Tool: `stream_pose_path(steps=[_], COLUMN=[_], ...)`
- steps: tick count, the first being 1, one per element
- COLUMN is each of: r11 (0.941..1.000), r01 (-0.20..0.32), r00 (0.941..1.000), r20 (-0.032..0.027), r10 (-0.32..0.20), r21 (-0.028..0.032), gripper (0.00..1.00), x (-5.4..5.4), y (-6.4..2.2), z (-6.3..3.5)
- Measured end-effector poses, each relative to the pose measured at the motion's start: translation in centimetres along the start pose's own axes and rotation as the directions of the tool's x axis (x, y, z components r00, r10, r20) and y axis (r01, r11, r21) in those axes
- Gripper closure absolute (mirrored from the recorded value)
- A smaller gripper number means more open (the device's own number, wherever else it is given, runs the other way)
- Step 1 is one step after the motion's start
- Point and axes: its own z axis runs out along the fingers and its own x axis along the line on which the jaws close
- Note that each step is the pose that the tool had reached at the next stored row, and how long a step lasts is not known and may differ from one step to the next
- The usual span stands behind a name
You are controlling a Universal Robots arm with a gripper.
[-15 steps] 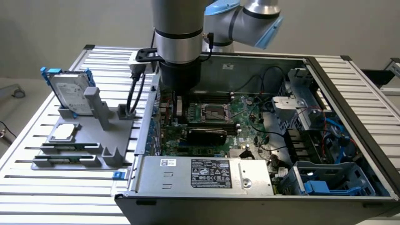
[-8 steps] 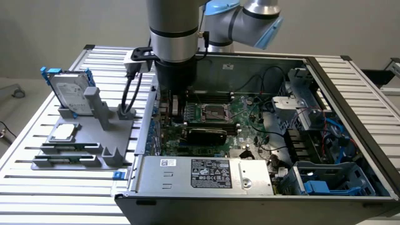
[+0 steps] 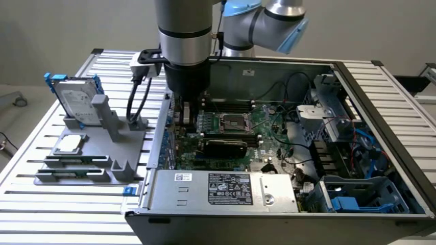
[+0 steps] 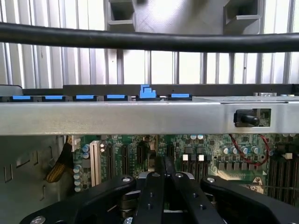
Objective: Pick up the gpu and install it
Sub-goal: 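Press down on the gpu until it lock into place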
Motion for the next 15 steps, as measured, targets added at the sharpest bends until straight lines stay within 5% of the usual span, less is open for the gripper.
stream_pose_path(steps=[11,15], r11=[0.9991,0.9985], r01=[0.000,0.001], r00=[1.0000,1.0000], r20=[0.0001,0.0026], r10=[0.000,0.000], r21=[-0.0430,-0.0545], gripper=[0.89,0.89], x=[-0.07,-0.26], y=[0.23,0.30], z=[-0.90,-1.08])
